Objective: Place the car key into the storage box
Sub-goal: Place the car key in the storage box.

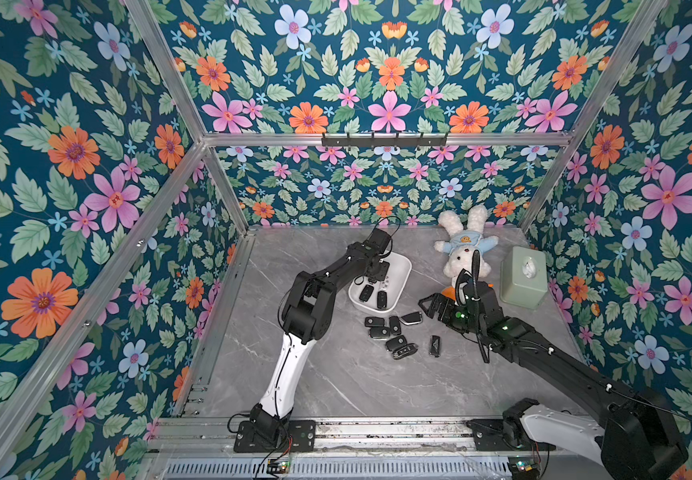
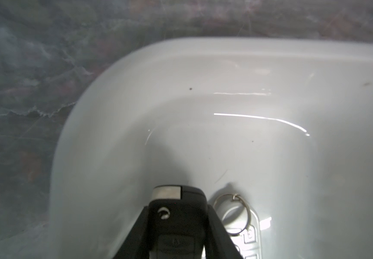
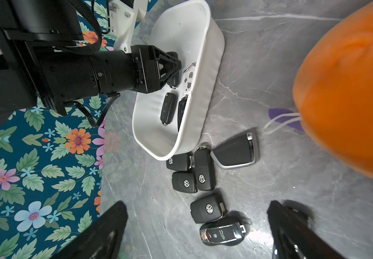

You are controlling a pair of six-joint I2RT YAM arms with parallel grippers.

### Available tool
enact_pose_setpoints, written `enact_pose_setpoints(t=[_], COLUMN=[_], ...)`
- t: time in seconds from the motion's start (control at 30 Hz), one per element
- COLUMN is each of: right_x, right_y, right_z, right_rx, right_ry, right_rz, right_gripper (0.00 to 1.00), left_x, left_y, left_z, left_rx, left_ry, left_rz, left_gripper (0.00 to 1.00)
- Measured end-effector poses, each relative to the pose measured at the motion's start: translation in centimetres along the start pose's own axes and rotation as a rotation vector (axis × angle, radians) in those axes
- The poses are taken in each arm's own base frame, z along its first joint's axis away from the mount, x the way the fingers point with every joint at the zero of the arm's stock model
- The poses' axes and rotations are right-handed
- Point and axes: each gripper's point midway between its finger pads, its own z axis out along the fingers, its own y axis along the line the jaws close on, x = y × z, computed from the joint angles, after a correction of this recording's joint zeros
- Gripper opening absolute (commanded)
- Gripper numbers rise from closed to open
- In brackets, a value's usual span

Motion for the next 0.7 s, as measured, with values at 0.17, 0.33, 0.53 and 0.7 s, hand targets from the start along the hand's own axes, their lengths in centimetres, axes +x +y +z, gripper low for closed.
enact_pose_setpoints(t=[0.17,0.33,0.53,0.7], right_x=[0.1,0.1,-0.1,0.0], right_y=[-0.2,-0.2,-0.1,-0.6], right_z=[0.0,-0.1,-0.5,-0.7], right_rx=[0.005,0.005,0.015,0.040], right_ry=[0.001,0.000,-0.005,-0.003], right_rz=[0.001,0.001,0.002,0.006], right_gripper=[0.99,0.99,0.99,0.99], left_x=[0.1,-0.4,-2.5,-4.3], left_y=[0.0,0.0,-0.3,-1.0], left_z=[0.1,-0.6,-4.3,-9.9], left_rx=[-0.003,0.000,0.030,0.109], left_ry=[0.005,-0.010,-0.083,-0.208], left_rz=[0.000,-0.005,-0.040,-0.097], left_gripper=[0.46,0.59,0.67,0.72])
